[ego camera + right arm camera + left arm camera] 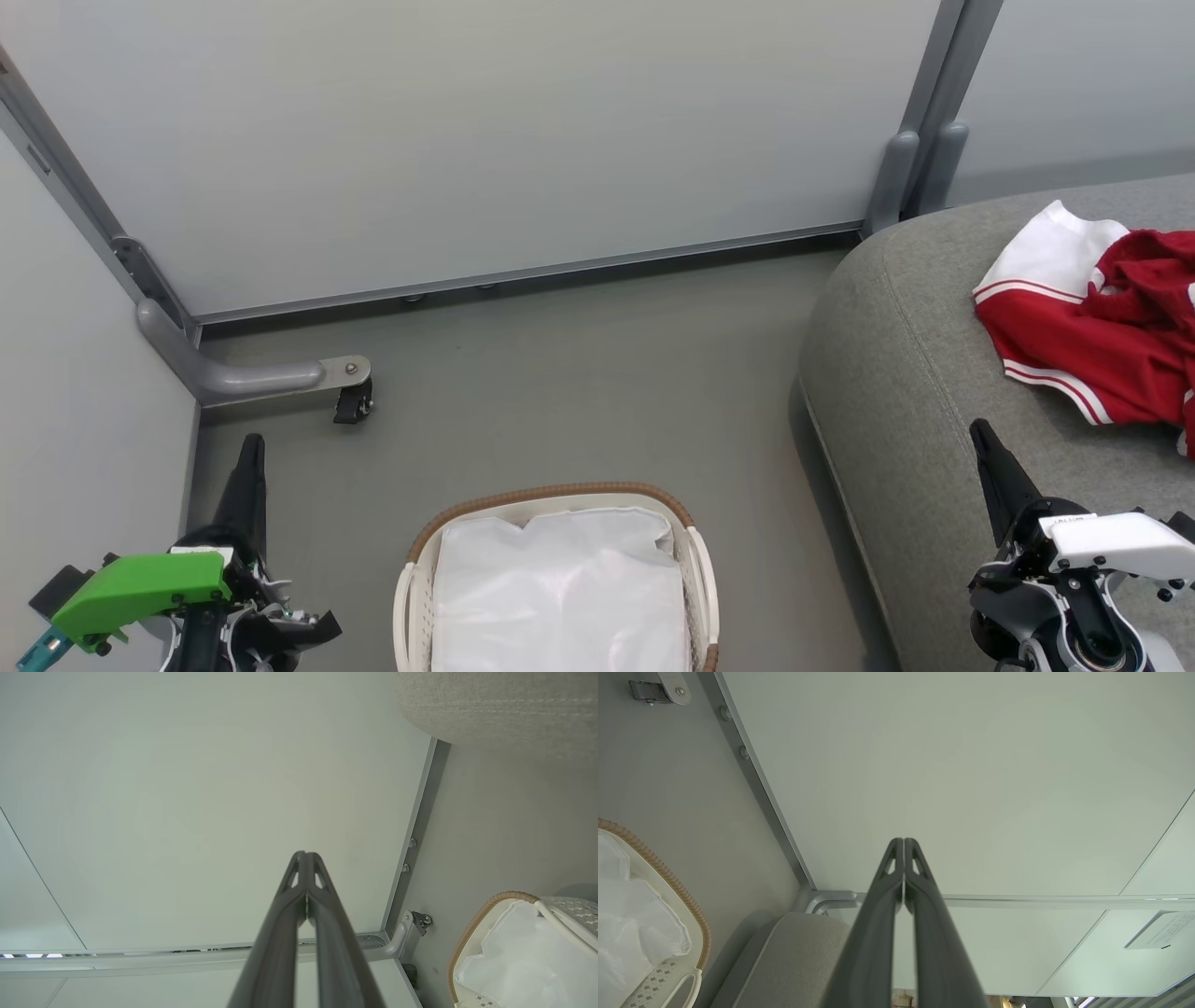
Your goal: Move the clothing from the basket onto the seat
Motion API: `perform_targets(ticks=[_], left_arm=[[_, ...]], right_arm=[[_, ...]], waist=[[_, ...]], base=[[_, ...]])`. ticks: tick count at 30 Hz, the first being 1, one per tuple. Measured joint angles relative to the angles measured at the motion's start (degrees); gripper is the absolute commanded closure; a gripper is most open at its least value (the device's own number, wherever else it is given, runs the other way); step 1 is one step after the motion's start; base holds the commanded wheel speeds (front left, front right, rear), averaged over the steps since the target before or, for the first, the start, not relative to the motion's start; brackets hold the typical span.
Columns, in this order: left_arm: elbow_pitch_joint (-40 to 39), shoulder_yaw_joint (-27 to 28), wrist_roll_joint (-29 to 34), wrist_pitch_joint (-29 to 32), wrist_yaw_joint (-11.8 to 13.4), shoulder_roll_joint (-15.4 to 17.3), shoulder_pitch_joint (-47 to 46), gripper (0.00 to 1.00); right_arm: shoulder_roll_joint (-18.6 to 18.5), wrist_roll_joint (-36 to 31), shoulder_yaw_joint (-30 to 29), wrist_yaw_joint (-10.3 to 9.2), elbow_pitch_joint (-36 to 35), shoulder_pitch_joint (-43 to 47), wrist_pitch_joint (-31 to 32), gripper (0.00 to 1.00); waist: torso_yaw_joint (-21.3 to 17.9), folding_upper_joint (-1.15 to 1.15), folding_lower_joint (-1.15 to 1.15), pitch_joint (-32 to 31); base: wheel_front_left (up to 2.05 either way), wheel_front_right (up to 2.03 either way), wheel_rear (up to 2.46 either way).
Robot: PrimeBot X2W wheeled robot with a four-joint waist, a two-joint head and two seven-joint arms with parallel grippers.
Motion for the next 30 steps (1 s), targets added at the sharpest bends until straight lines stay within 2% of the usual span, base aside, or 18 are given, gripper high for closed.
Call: perform_targets(ticks=[30], left_arm=[[0.0,0.0,0.0,0.0,0.0,0.0,0.0,1.0]], right_arm=[[0.0,0.0,0.0,0.0,0.0,0.0,0.0,1.0]], waist=[[0.0,0.0,0.0,0.0]], base=[[0.0,0.0,0.0]])
